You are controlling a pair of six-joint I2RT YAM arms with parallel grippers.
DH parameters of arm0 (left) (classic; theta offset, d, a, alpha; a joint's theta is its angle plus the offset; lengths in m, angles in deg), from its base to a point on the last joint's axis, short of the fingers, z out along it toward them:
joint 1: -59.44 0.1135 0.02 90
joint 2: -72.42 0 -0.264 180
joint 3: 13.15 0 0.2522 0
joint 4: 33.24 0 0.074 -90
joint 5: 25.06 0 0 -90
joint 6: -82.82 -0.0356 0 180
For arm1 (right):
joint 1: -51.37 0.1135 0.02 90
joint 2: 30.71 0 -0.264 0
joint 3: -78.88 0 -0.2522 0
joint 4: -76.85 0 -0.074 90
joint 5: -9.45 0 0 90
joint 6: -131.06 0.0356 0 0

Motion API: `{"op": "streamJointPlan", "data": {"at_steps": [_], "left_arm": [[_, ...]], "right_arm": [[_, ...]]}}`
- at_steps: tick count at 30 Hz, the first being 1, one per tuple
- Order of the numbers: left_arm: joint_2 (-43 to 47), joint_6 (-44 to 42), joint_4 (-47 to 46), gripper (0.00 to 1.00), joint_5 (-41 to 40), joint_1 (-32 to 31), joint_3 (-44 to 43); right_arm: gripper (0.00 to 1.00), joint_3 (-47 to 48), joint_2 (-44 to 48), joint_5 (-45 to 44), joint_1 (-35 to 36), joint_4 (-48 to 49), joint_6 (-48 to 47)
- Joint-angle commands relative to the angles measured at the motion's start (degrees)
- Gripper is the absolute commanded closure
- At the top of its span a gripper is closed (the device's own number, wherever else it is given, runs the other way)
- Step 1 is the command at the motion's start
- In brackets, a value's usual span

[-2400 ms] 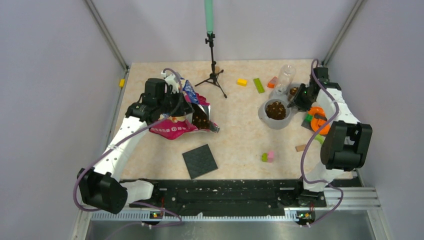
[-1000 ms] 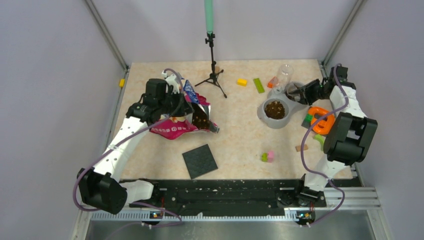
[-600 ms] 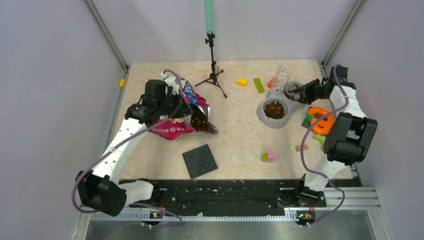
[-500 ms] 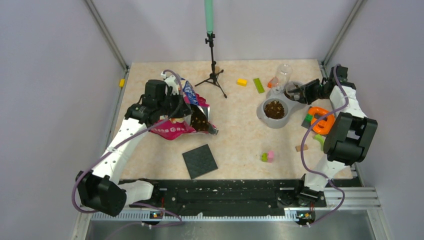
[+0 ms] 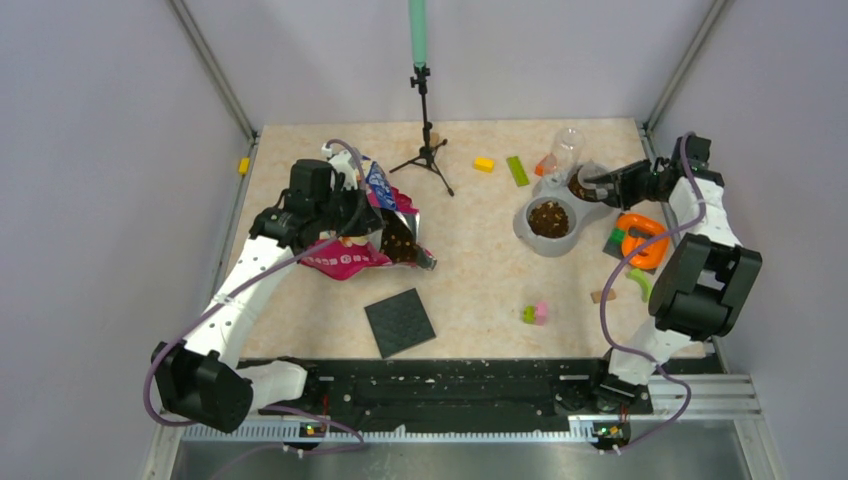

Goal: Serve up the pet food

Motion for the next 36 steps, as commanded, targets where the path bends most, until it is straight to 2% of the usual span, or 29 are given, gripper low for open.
{"op": "streamJointPlan", "data": {"at_steps": [1,12,14,17,20,25,28,30,34,36], "left_arm": [[3.0,-0.6,-2.0,1.00,-1.1,0.2,-0.9],[3.6,-0.2,-2.0,1.00,-1.3,0.2,-0.9],[3.8,-0.2,-2.0,1.00,-1.4,0.2,-1.0],[3.7,-0.3,-2.1,1.00,-1.6,0.2,-1.0],[3.8,-0.4,-1.9,1.00,-1.5,0.2,-1.1],[3.8,-0.4,-1.9,1.00,-1.4,0.2,-1.1],[3.8,-0.4,-2.1,1.00,-1.8,0.2,-0.9],[3.5,-0.3,-2.8,1.00,-1.6,0.1,-0.9],[2.7,0.3,-3.2,1.00,-0.9,0.2,-1.5],[2.8,0.6,-3.6,1.00,-0.3,0.2,-1.5]], "right_arm": [[1.00,-1.0,4.1,2.9,-1.2,2.5,4.0],[1.00,-2.5,5.6,5.9,-1.6,3.6,5.1],[1.00,-2.8,7.1,3.8,-1.7,3.8,4.6],[1.00,-2.8,7.0,-0.8,-3.3,0.4,0.1],[1.00,-2.8,6.4,2.1,-3.9,-1.6,-3.6],[1.00,3.5,14.0,-10.0,-3.8,-6.1,-11.3],[1.00,6.3,19.6,-16.2,-3.4,-4.9,-14.7],[1.00,8.0,23.7,-21.7,-0.1,-2.5,-18.3],[1.00,10.8,29.1,-43.4,21.0,1.5,-30.5],[1.00,9.5,29.5,-48.4,29.1,3.0,-33.9]]}}
